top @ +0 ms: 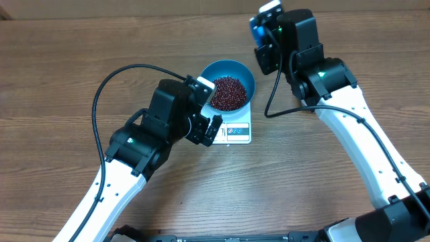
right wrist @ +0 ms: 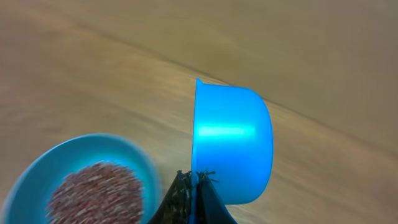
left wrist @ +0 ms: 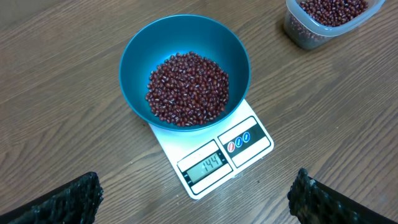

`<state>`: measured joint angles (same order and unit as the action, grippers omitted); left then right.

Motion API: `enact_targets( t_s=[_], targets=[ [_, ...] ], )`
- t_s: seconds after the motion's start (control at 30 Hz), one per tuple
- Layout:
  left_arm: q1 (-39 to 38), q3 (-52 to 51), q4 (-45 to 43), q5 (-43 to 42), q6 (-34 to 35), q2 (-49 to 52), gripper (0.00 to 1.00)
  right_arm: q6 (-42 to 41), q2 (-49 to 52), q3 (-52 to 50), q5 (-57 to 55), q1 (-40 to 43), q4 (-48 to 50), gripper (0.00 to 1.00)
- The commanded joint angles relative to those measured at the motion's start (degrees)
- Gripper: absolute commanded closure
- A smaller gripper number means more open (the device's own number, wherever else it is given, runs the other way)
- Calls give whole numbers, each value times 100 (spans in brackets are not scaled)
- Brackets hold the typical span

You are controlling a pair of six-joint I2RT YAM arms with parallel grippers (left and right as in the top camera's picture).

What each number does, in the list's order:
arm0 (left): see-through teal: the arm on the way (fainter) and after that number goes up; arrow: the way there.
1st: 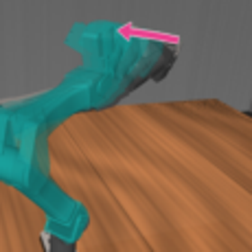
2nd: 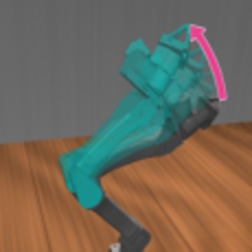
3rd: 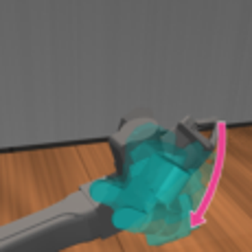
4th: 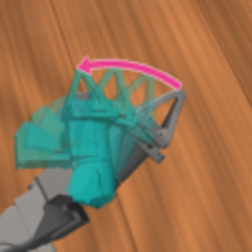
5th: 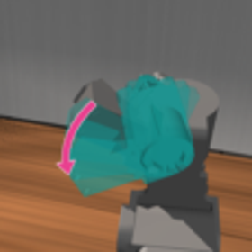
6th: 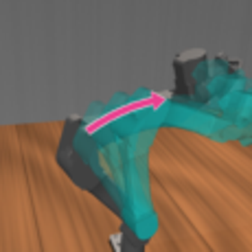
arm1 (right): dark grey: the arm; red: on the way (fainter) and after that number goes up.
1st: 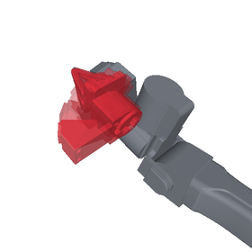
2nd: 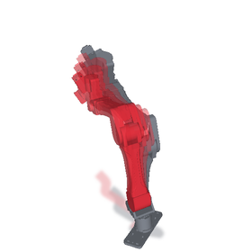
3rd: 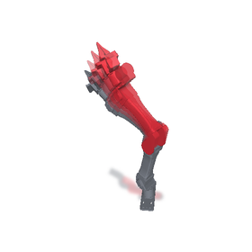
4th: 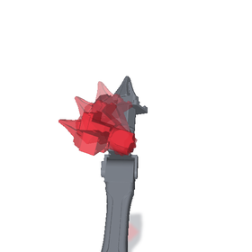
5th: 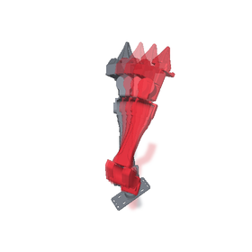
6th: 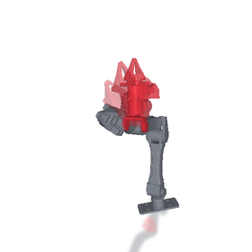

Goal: Scoop item into bowl and weigh 150g on scale
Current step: 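Move the scoop with the right gripper back to the bean tub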

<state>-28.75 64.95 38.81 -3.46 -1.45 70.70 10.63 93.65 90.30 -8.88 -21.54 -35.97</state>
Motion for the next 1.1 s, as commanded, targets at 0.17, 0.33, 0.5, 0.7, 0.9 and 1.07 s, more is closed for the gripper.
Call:
enact_targets(
  t_s=[0.17,0.33,0.5,0.7,0.9,1.07],
  targets=[
    [24,-31,-4,-59,79,7,1,-1993,-20,-13,-1423,730,-404,96],
    [24,-31,-9,-59,79,7,0,-2264,-17,-26,-1298,1231,-999,96],
    [24,-31,-11,-55,79,7,1,-2264,-13,-26,-872,1508,-1427,96],
    [24,-31,-9,-59,79,7,0,-2264,17,-31,-678,1556,-1786,96],
    [24,-31,-7,-59,79,7,1,-2267,151,-35,-623,1556,-2044,96],
    [24,-31,-7,-59,79,7,0,-2269,426,-35,-619,1556,-2170,96]
  ],
)
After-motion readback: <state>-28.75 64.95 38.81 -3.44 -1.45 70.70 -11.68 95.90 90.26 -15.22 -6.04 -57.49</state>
